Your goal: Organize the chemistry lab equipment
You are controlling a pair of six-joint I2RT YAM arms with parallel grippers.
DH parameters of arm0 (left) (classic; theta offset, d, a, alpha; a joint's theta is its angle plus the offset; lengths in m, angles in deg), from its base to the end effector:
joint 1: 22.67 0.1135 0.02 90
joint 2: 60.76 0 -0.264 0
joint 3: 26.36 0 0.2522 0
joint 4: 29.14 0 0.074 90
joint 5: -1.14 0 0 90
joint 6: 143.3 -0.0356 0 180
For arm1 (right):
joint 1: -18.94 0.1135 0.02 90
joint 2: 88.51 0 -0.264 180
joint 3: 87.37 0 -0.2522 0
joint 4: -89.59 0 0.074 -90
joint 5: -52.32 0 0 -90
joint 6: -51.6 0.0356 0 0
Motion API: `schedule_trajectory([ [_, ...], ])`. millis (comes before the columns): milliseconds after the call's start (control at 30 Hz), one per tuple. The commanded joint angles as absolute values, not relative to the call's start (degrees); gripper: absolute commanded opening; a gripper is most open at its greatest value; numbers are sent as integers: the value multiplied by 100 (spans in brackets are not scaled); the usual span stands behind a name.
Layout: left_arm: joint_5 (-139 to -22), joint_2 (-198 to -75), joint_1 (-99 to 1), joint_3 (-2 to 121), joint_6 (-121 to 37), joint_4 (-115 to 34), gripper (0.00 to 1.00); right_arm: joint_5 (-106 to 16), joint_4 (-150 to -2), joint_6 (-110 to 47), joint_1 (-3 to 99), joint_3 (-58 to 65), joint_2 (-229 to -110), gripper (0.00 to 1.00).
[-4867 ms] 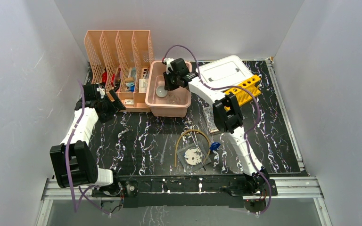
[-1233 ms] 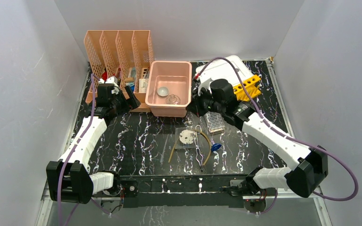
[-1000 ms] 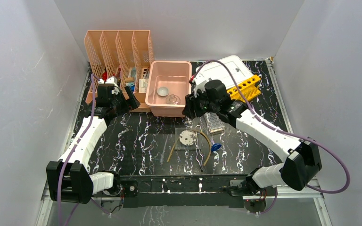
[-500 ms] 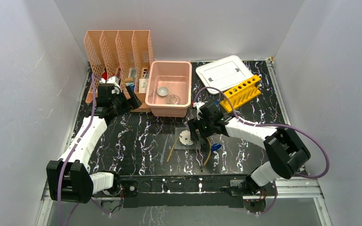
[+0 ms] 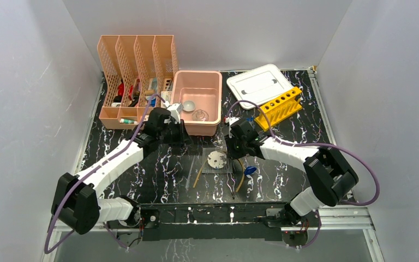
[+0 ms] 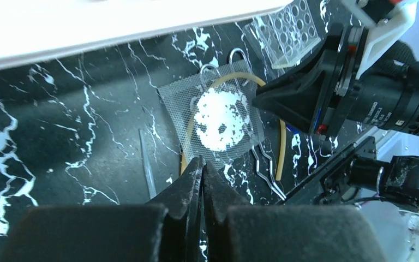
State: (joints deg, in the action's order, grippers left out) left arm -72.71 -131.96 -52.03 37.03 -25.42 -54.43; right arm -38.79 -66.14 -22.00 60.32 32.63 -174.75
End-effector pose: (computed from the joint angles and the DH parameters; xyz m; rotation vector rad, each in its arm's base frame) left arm 0.2352 -0.1437 0.2701 0.2020 2.2472 -0.8640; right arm 0.2236 0.1979 0.1808 -0.5512 2.4478 0.4564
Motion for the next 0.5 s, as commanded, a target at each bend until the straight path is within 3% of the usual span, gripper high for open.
schedule_trajectory([
  [0, -6828, -13268, -5366, 3527, -2222, -5017, 0, -3692, -6735, -2003, 6054, 3227, -17151, 20],
  [233, -6556, -13880, -5875, 3394, -1915, -4191, 0, -3676, -6705, -1799, 6038, 3325, -16607, 20],
  [467, -6996, -14747, -5984, 3224, -2206, -4229, 0, -3718, -6653, -1700, 6000, 3445, -16348, 18],
])
